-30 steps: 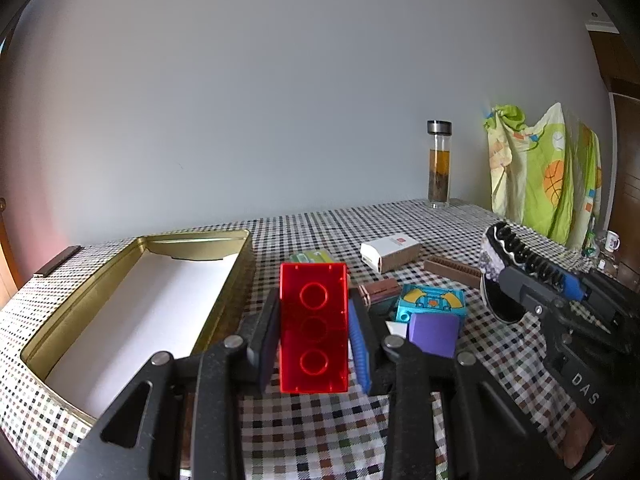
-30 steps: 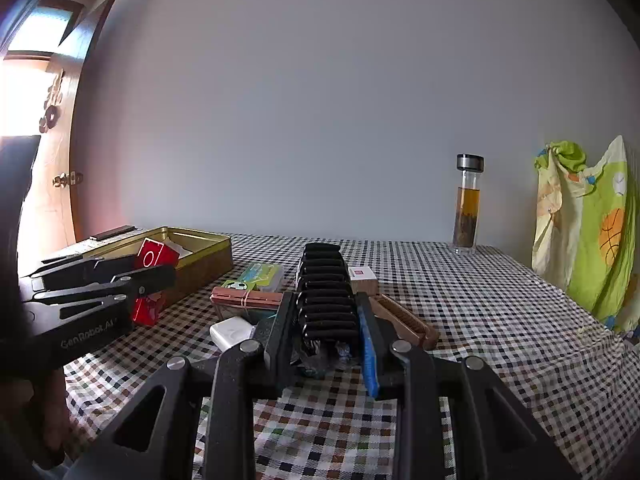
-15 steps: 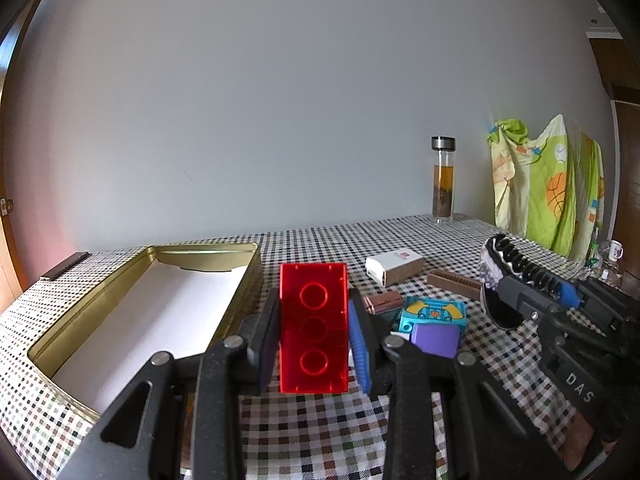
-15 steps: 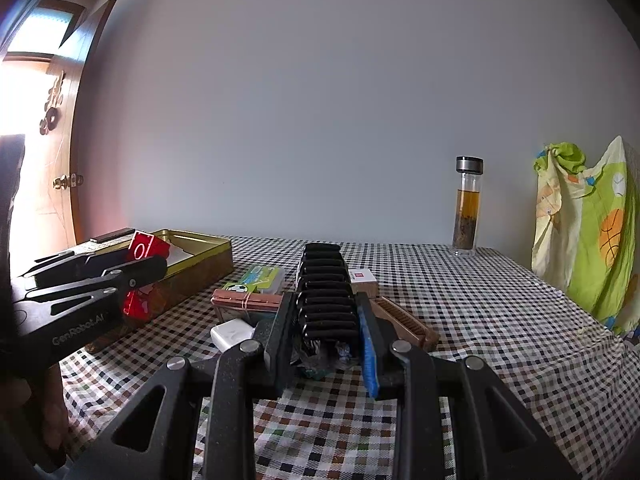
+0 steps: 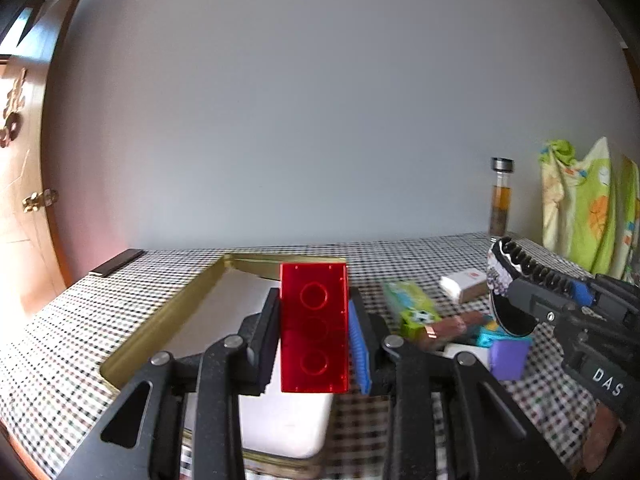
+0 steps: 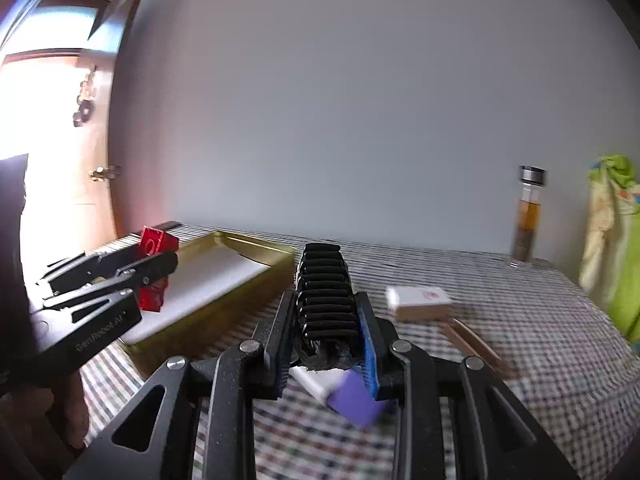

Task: Organize rigid objects
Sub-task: 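Carry the red brick and the black comb over the gold tin with both grippers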

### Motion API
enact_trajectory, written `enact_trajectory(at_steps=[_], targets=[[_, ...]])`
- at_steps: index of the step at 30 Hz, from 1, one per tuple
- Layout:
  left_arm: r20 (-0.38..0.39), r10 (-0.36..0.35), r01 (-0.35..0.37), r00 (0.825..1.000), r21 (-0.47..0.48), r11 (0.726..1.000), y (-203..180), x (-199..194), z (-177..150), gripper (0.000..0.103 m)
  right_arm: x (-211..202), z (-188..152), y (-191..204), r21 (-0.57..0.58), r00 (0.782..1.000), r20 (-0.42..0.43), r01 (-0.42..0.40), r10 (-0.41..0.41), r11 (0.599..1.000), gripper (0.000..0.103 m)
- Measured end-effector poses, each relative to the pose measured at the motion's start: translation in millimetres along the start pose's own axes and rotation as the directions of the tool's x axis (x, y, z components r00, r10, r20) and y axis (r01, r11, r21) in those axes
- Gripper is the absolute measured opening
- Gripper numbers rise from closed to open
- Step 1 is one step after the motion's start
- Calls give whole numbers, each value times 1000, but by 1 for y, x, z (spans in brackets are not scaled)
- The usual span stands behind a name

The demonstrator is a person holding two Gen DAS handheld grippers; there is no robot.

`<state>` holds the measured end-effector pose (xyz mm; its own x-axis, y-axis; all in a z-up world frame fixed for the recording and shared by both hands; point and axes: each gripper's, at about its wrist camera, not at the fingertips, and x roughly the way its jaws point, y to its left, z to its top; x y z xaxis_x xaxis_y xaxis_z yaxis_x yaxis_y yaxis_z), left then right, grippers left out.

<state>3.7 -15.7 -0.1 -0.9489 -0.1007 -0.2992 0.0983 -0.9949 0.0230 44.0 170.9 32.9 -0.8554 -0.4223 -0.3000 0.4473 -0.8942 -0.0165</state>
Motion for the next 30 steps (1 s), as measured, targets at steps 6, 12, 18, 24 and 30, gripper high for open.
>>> enact_trajectory(at_steps=[6, 12, 18, 24, 30], targets=[[-33, 56, -57, 998, -39, 998, 30, 13, 3, 31, 25, 17, 25, -27, 998, -18, -66, 65, 997, 31], [-48, 93, -96, 994, -58, 994, 47, 20, 0, 31, 42, 26, 39, -40, 995, -31, -101, 99, 994, 31], [-67, 119, -123, 991, -63, 990, 61, 26, -3, 31, 60, 35, 46, -54, 991, -49, -129, 127, 990, 31], [-95, 138, -144, 986, -56, 988, 71, 38, -2, 31, 77, 39, 59, -70, 985, -74, -161, 156, 984, 31], [-121, 144, -148, 982, -23, 989, 79, 50, 3, 31, 97, 38, 70, -83, 978, -111, -187, 177, 979, 31]])
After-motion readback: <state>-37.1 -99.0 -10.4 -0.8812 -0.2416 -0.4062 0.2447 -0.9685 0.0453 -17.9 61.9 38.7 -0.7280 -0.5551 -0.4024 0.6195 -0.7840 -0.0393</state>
